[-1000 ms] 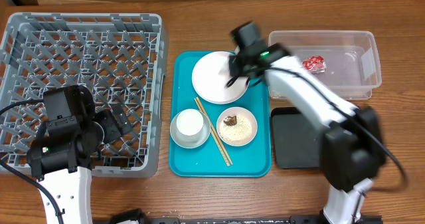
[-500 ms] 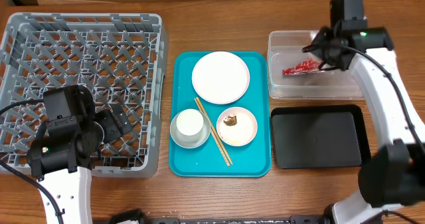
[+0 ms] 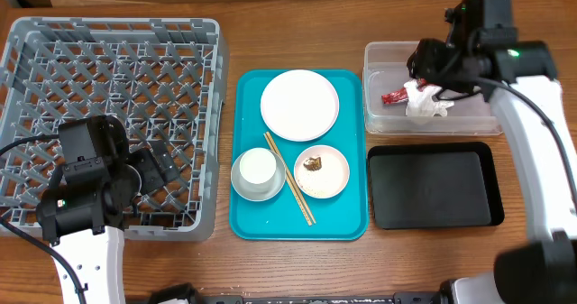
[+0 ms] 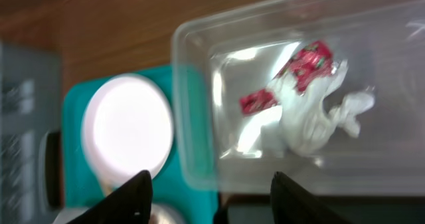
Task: Sort waste into correct bins and load items into the dishwasher
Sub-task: 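Drop the white tissue into the clear bin with the right gripper, then grasp the rim of the small rice bowl with the right gripper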
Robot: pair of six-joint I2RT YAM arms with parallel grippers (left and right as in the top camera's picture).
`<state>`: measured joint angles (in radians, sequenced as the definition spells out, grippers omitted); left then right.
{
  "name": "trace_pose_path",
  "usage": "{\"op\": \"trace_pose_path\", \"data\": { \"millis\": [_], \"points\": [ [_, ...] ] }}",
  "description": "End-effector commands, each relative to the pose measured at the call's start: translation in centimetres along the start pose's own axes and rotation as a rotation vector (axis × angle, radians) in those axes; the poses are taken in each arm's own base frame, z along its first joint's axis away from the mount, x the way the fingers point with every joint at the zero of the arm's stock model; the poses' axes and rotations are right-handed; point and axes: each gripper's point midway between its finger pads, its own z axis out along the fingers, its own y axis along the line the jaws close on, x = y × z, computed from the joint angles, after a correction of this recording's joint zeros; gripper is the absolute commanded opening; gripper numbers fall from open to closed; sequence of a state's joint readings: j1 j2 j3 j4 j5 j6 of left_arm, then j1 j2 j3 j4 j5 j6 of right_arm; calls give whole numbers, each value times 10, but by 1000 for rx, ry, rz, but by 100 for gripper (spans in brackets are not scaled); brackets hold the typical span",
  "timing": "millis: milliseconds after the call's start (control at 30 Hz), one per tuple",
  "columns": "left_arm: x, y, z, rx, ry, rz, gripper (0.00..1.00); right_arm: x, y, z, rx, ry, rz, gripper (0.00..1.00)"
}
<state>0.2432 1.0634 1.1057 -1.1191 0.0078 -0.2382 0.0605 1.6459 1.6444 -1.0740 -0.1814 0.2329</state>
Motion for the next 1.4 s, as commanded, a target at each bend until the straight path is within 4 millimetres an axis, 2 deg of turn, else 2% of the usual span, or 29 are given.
{"op": "trace_pose_path", "data": {
  "millis": [0, 200, 400, 467, 567, 733, 967, 1100, 1300, 1367],
  "points": [
    [-7, -2, -5, 14, -18, -25, 100, 28, 30, -32, -122, 65, -146, 58],
    [-7, -2, -5, 14, -19, -25, 100, 92, 54, -29, -134, 234, -227, 55],
    [-6, -2, -5, 13, -18, -24, 100, 146, 88, -18, -152, 237, -383, 55],
    [-6, -2, -5, 13, -18, -24, 100, 164, 94, -8, -151, 236, -444, 56],
    [-6, -2, -5, 14, -18, -25, 100, 192, 96, 14, -124, 266, -529, 63],
    [-6, -2, -5, 14, -17, -24, 100, 230, 105, 50, -137, 334, -606, 63],
    [-6, -2, -5, 14, -17, -25, 100, 265, 129, 89, -157, 391, -698, 63],
    [-6, -2, -5, 13, -15, -24, 100, 280, 131, 107, -135, 421, -731, 63],
    [-5, -2, -5, 12, -14, -24, 100, 295, 122, 129, -94, 476, -739, 44],
    [-5, -2, -5, 12, -13, -24, 100, 298, 119, 132, -85, 489, -739, 32]
  ]
}}
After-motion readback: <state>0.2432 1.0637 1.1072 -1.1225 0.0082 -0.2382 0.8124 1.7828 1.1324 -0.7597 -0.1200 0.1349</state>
